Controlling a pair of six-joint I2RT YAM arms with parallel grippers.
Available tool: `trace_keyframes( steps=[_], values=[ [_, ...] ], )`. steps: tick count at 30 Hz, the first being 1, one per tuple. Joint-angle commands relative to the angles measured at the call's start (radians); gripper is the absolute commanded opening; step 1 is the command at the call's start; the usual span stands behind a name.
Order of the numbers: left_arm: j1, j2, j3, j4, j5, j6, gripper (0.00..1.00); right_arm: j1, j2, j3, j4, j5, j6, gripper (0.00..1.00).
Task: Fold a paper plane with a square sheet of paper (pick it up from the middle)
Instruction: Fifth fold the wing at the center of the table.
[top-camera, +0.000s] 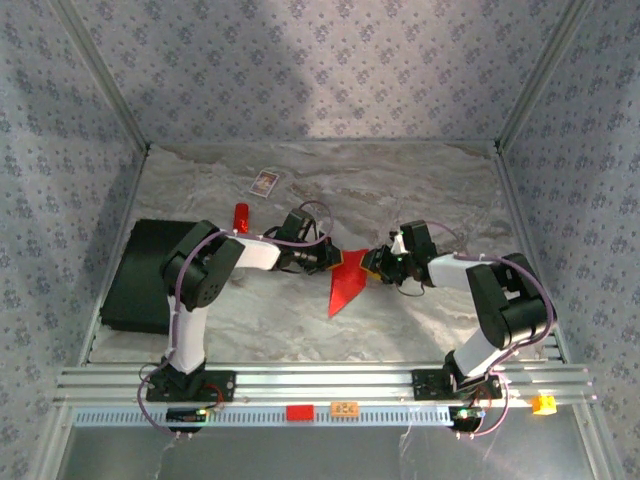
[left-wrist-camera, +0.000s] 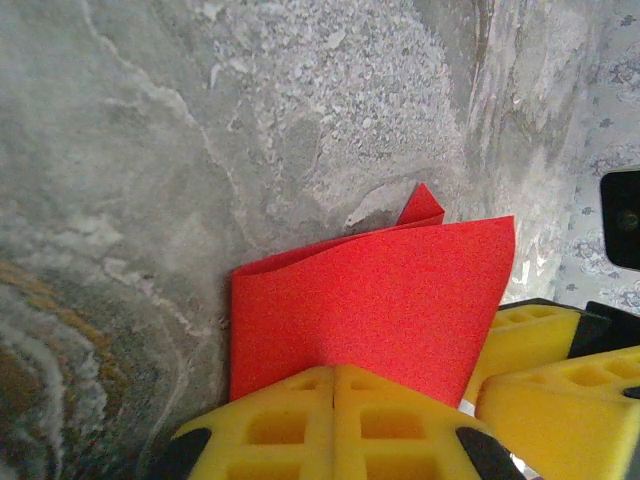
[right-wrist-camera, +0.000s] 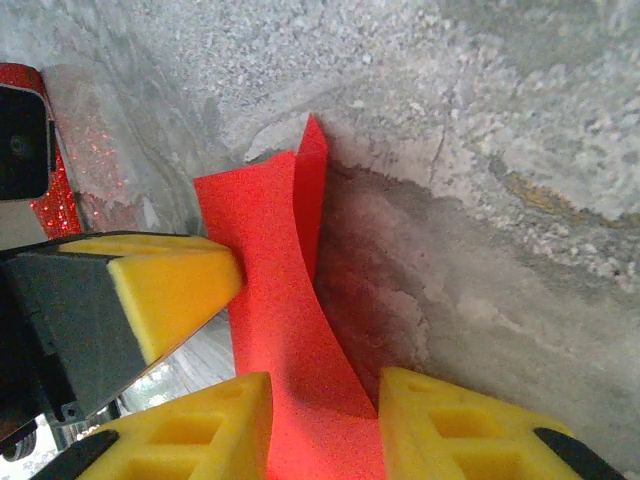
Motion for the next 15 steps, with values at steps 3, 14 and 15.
trace_keyframes(
  steps=[3, 14, 15],
  values=[
    [0.007, 0.020, -0.025, -0.091, -0.017, 0.006, 0.00, -0.012, -0.008, 0.008, 0.022, -0.087, -0.056, 0.36],
    [0.008, 0.018, -0.018, -0.098, -0.013, 0.006, 0.00, -0.037, 0.015, 0.067, 0.021, -0.161, -0.172, 0.38],
    [0.005, 0.018, -0.017, -0.099, -0.014, 0.006, 0.00, -0.039, 0.024, 0.071, 0.028, -0.168, -0.176, 0.39]
  ],
)
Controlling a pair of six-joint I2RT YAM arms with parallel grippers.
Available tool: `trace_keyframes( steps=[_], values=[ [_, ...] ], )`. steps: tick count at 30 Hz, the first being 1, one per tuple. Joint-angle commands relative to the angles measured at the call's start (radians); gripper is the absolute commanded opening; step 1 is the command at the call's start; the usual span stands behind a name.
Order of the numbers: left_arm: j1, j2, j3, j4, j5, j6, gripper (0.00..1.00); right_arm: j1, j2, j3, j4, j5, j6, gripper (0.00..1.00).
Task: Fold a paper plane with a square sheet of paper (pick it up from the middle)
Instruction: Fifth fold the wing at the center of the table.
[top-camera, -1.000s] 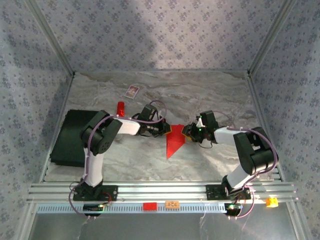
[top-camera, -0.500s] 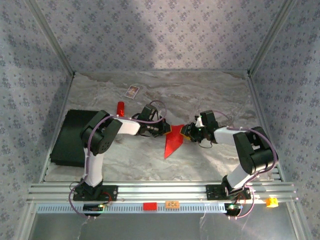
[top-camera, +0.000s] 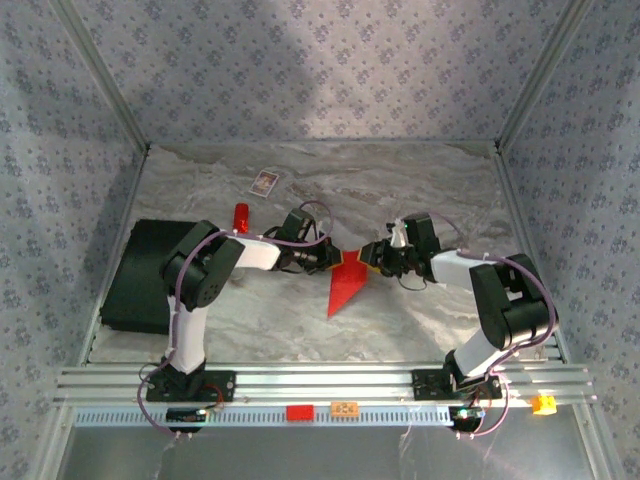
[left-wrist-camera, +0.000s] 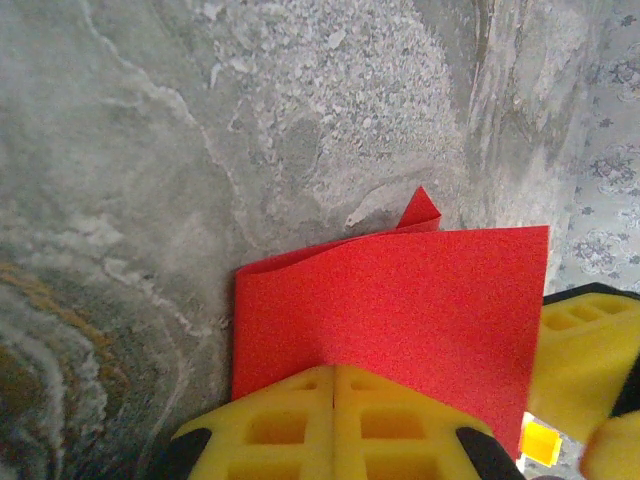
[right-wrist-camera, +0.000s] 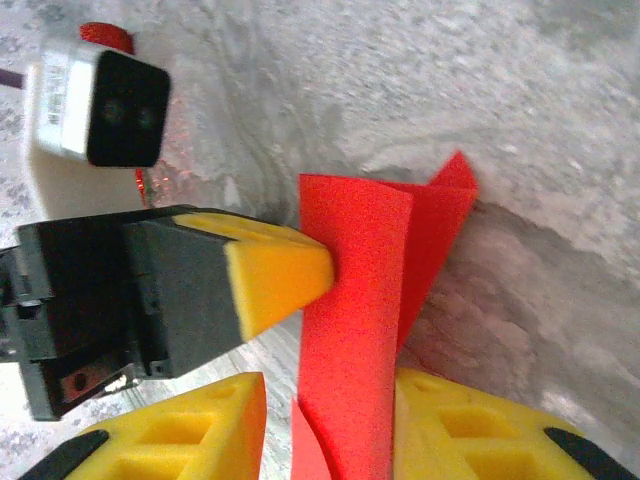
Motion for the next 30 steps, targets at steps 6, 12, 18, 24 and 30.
trace_keyframes(
  steps=[6, 12, 18, 24, 30],
  values=[
    [0.006, 0.009, -0.022, -0.101, -0.020, 0.008, 0.00, -0.011, 0.063, 0.031, 0.032, -0.069, -0.033, 0.38],
    [0.006, 0.001, -0.023, -0.098, -0.024, 0.007, 0.00, -0.022, 0.067, 0.014, 0.029, -0.053, -0.030, 0.37],
    [0.005, -0.004, -0.023, -0.095, -0.023, 0.003, 0.00, -0.022, 0.087, -0.001, 0.043, -0.057, -0.028, 0.36],
    [0.006, -0.005, -0.029, -0.090, -0.025, 0.002, 0.00, -0.022, 0.105, -0.011, 0.064, -0.068, -0.018, 0.34],
    [0.006, -0.006, -0.030, -0.086, -0.026, -0.001, 0.00, -0.021, 0.115, -0.024, 0.091, -0.085, -0.004, 0.31]
  ],
)
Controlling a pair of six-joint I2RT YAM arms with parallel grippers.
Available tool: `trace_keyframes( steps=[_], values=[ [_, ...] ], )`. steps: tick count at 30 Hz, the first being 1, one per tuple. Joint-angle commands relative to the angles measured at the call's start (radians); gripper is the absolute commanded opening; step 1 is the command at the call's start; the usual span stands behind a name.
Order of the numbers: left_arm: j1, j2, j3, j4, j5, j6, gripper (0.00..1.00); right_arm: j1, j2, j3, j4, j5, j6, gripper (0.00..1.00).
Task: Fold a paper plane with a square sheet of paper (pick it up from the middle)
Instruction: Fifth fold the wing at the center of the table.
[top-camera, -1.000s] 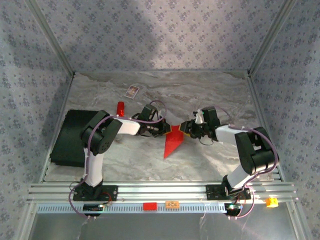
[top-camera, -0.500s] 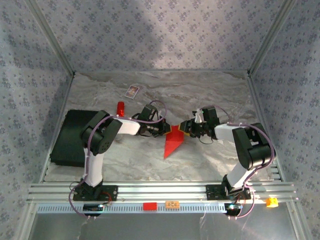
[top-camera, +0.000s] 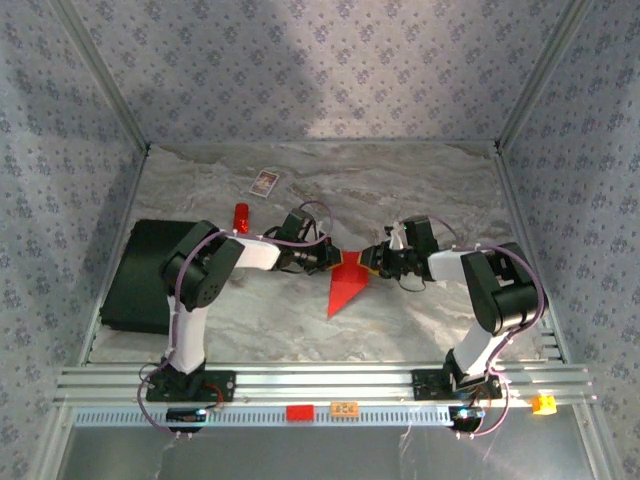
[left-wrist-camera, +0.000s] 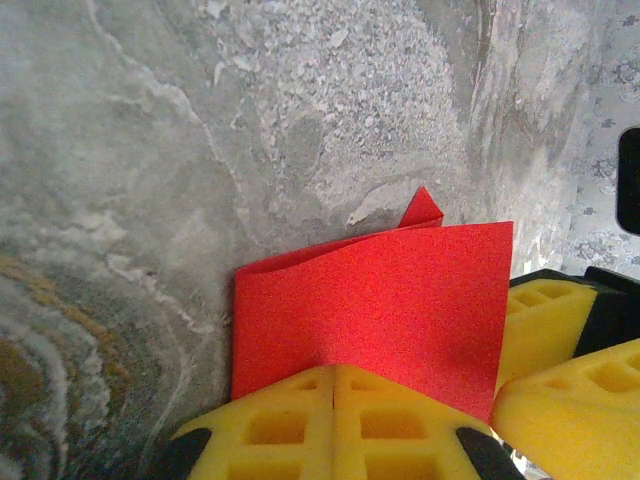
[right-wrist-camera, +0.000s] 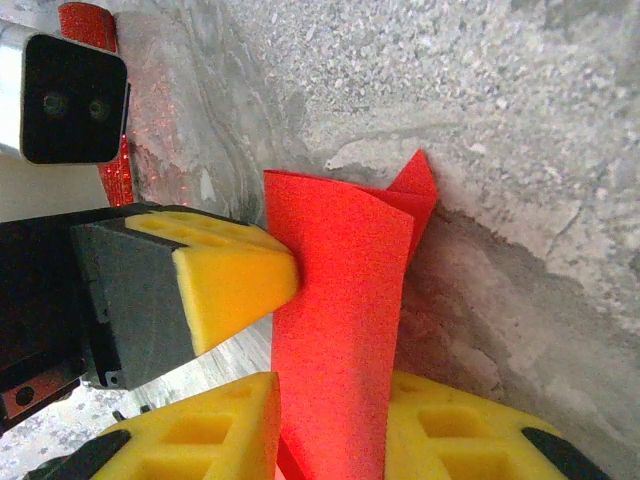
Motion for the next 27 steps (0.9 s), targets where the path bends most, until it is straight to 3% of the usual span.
trace_keyframes(
  steps=[1, 9, 15, 19, 27],
  values=[
    [0.006, -0.001, -0.030, -0.081, -0.025, -0.001, 0.00, -0.003, 0.022, -0.012, 0.026, -0.035, 0.013, 0.30],
    [0.006, -0.019, -0.034, -0.053, -0.016, -0.013, 0.02, -0.004, 0.022, -0.022, 0.042, -0.034, 0.030, 0.18],
    [0.005, -0.102, -0.031, -0.056, -0.024, 0.016, 0.13, -0.005, -0.020, -0.049, 0.067, -0.011, 0.088, 0.06],
    [-0.003, -0.184, -0.046, -0.101, -0.076, 0.081, 0.25, -0.007, -0.078, -0.072, 0.064, 0.046, 0.157, 0.04],
    [-0.126, -0.278, -0.041, -0.288, -0.220, 0.328, 0.27, -0.014, -0.137, -0.104, 0.040, 0.131, 0.291, 0.03]
  ],
)
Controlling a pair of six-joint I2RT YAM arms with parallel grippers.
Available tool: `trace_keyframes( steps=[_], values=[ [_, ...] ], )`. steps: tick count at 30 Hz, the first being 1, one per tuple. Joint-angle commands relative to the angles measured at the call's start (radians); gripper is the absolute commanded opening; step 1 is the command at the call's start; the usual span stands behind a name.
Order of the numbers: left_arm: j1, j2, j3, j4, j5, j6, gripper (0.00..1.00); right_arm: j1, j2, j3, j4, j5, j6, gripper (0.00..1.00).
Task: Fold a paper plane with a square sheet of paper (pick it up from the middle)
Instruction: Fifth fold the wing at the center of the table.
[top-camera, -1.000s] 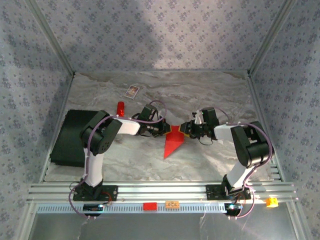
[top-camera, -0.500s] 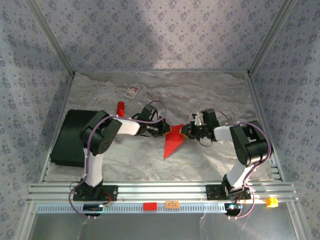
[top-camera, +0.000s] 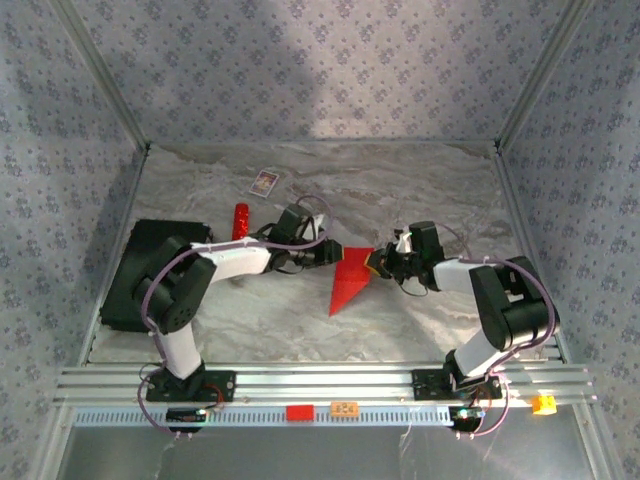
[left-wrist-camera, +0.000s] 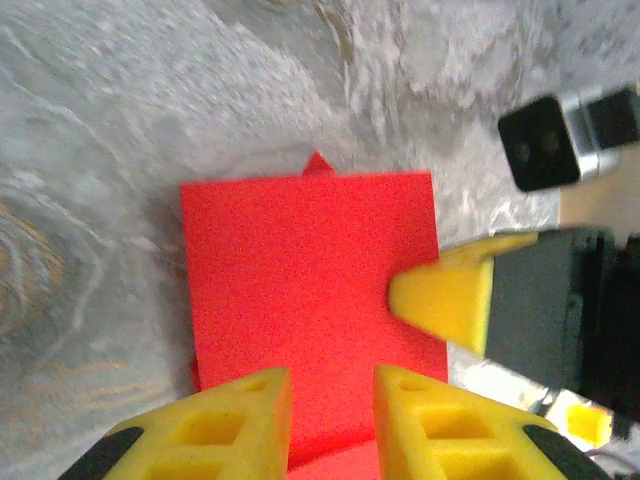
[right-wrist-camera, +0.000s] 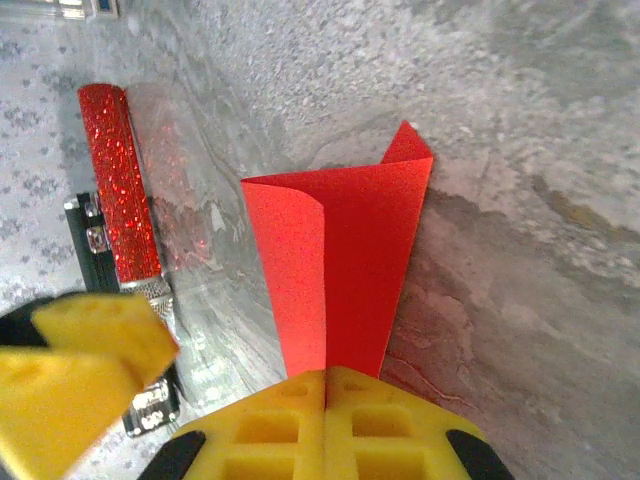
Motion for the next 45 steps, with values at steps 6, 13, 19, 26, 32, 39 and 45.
trace_keyframes(
  steps=[6, 13, 19, 26, 32, 39, 45],
  values=[
    [-0.235, -0.083, 0.017, -0.276, -0.305, 0.336, 0.34, -0.020, -0.031, -0.031, 0.019, 0.054, 0.149, 0.03],
    [-0.373, -0.029, 0.073, -0.366, -0.521, 0.418, 0.44, -0.021, -0.041, -0.026, 0.017, 0.051, 0.167, 0.03],
    [-0.431, 0.026, 0.132, -0.428, -0.692, 0.457, 0.46, -0.020, -0.050, -0.023, 0.007, 0.051, 0.168, 0.04],
    [-0.463, 0.074, 0.172, -0.470, -0.795, 0.464, 0.45, -0.019, -0.052, -0.022, 0.009, 0.049, 0.176, 0.04],
    [-0.465, 0.093, 0.181, -0.476, -0.811, 0.465, 0.41, -0.019, -0.052, -0.023, 0.010, 0.048, 0.176, 0.03],
    [-0.471, 0.103, 0.190, -0.480, -0.819, 0.465, 0.34, -0.019, -0.051, -0.020, 0.003, 0.048, 0.173, 0.04],
    [-0.471, 0.099, 0.186, -0.475, -0.823, 0.465, 0.24, -0.021, -0.049, -0.019, -0.002, 0.049, 0.171, 0.04]
  ],
)
